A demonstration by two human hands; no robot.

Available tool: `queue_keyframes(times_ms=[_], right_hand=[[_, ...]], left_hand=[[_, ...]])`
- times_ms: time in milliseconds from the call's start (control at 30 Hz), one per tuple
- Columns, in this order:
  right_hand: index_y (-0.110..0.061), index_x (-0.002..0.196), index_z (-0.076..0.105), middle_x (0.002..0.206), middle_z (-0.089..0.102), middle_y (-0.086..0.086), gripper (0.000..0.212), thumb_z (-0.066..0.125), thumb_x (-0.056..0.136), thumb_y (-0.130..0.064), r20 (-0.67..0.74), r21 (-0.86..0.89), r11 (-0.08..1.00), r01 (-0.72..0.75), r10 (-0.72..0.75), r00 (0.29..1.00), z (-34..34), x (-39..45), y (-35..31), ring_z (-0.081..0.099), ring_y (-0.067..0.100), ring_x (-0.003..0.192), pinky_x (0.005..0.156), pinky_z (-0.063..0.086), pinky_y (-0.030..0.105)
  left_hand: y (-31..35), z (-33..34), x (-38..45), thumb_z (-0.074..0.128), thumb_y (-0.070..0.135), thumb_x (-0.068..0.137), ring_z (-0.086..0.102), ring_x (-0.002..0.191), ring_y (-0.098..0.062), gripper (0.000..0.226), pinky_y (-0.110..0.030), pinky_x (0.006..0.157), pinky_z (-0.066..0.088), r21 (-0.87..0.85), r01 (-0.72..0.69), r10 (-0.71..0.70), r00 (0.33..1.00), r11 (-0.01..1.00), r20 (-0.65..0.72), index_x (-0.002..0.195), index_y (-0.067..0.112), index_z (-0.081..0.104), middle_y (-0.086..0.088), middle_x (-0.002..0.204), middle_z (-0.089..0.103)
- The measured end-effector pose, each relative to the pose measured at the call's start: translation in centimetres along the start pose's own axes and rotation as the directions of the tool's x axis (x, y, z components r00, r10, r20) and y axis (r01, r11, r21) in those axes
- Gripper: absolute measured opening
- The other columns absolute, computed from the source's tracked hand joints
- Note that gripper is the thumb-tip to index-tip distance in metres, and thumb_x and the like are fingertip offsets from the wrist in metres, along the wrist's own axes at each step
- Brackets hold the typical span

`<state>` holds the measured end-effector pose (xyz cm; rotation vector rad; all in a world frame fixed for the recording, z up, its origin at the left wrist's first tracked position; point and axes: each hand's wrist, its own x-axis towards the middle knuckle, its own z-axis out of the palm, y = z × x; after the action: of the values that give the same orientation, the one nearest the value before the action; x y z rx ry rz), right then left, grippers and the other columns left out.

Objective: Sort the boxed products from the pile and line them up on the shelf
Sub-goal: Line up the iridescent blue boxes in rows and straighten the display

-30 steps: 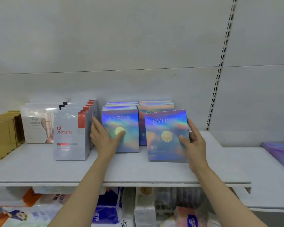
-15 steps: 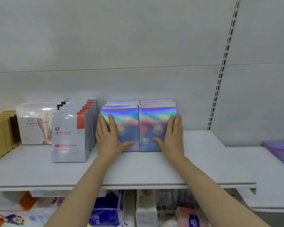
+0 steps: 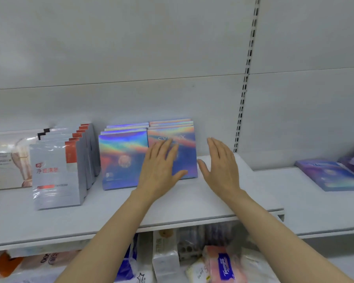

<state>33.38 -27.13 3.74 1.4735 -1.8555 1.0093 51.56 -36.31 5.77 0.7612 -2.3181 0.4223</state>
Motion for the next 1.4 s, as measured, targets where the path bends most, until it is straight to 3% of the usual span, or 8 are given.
queue_keyframes(times_ms=[133, 267, 600, 767, 1000, 1267, 1333, 1400], right_hand=[[-0.003, 0.135, 0.052, 0.131, 0.059, 0.011, 0.053, 0.053, 0.093, -0.035, -0.078, -0.055, 0.998, -0.035, 0.031, 0.996, -4.5, -1.4, 4.4, 0.054, 0.030, 0.120, 0.103, 0.041, 0.039], [-0.002, 0.130, 0.056, 0.125, 0.062, 0.013, 0.049, 0.060, 0.090, -0.031, -0.108, -0.125, 0.986, -0.108, 0.095, 0.990, -8.7, -2.8, 10.2, 0.058, 0.031, 0.114, 0.097, 0.046, 0.041], [-0.002, 0.127, 0.059, 0.118, 0.066, 0.013, 0.049, 0.071, 0.083, -0.020, -0.105, -0.246, 0.927, -0.282, 0.263, 0.959, -17.4, -7.8, 26.6, 0.062, 0.034, 0.106, 0.088, 0.050, 0.043], [-0.003, 0.128, 0.058, 0.120, 0.065, 0.012, 0.051, 0.062, 0.083, -0.027, -0.072, -0.294, 0.900, -0.322, 0.315, 0.946, -20.2, -10.7, 33.6, 0.061, 0.032, 0.108, 0.088, 0.051, 0.041], [0.000, 0.122, 0.062, 0.114, 0.067, 0.016, 0.050, 0.061, 0.081, -0.028, -0.021, -0.382, 0.843, -0.380, 0.403, 0.915, -24.0, -14.0, 42.9, 0.063, 0.035, 0.101, 0.084, 0.052, 0.042], [0.002, 0.126, 0.058, 0.120, 0.064, 0.019, 0.056, 0.079, 0.074, -0.007, 0.040, -0.384, 0.822, -0.420, 0.470, 0.882, -25.8, -15.1, 50.3, 0.061, 0.038, 0.107, 0.086, 0.052, 0.044], [0.000, 0.134, 0.051, 0.134, 0.056, 0.017, 0.060, 0.073, 0.079, -0.005, 0.137, -0.407, 0.814, -0.415, 0.504, 0.853, -25.3, -14.7, 51.6, 0.054, 0.035, 0.122, 0.098, 0.045, 0.042], [-0.001, 0.140, 0.046, 0.143, 0.049, 0.016, 0.065, 0.069, 0.079, 0.000, 0.189, -0.428, 0.819, -0.383, 0.496, 0.848, -24.5, -14.2, 53.0, 0.045, 0.032, 0.133, 0.107, 0.039, 0.039]], left_hand=[[6.4, 0.6, 2.6, 0.049, 0.058, 0.088, 0.049, 0.127, -0.032, 0.070, -0.046, 0.110, 0.035, -0.074, -0.062, 0.064, 0.997, 0.995, 0.033, 0.136, 0.008, 0.054, -0.013, 0.138, 0.054], [13.8, 1.2, 5.3, 0.056, 0.049, 0.091, 0.051, 0.124, -0.033, 0.061, -0.047, 0.107, 0.039, -0.150, -0.142, 0.146, 0.989, 0.978, 0.020, 0.134, 0.007, 0.055, -0.014, 0.137, 0.056], [33.1, 6.3, 11.0, 0.044, 0.040, 0.101, 0.022, 0.146, -0.023, 0.055, -0.032, 0.117, 0.014, -0.332, -0.163, 0.238, 0.951, 0.929, 0.199, 0.148, 0.013, 0.034, -0.005, 0.158, 0.028], [41.1, 12.5, 12.3, 0.040, 0.040, 0.102, 0.026, 0.144, -0.024, 0.056, -0.033, 0.114, 0.022, -0.330, -0.159, 0.293, 0.864, 0.930, 0.410, 0.149, 0.010, 0.034, -0.007, 0.157, 0.031], [49.7, 19.9, 15.9, 0.024, 0.040, 0.106, -0.001, 0.152, -0.024, 0.063, -0.039, 0.119, 0.013, -0.287, 0.012, 0.204, 0.674, 0.958, 0.710, 0.157, 0.010, 0.001, -0.007, 0.165, -0.005], [49.6, 23.1, 12.6, 0.007, 0.059, 0.096, -0.001, 0.152, -0.016, 0.074, -0.035, 0.122, 0.001, -0.232, -0.047, 0.193, 0.725, 0.972, 0.661, 0.157, 0.018, -0.001, 0.000, 0.165, -0.002], [48.8, 21.9, 11.0, -0.007, 0.063, 0.083, 0.008, 0.151, -0.015, 0.088, -0.034, 0.121, 0.007, -0.229, -0.023, 0.169, 0.749, 0.973, 0.641, 0.158, 0.019, 0.010, 0.003, 0.165, 0.007], [48.0, 20.2, 9.1, 0.003, 0.061, 0.087, 0.037, 0.140, -0.020, 0.081, -0.037, 0.111, 0.031, -0.226, 0.012, 0.116, 0.833, 0.974, 0.541, 0.147, 0.021, 0.042, 0.004, 0.154, 0.040]])
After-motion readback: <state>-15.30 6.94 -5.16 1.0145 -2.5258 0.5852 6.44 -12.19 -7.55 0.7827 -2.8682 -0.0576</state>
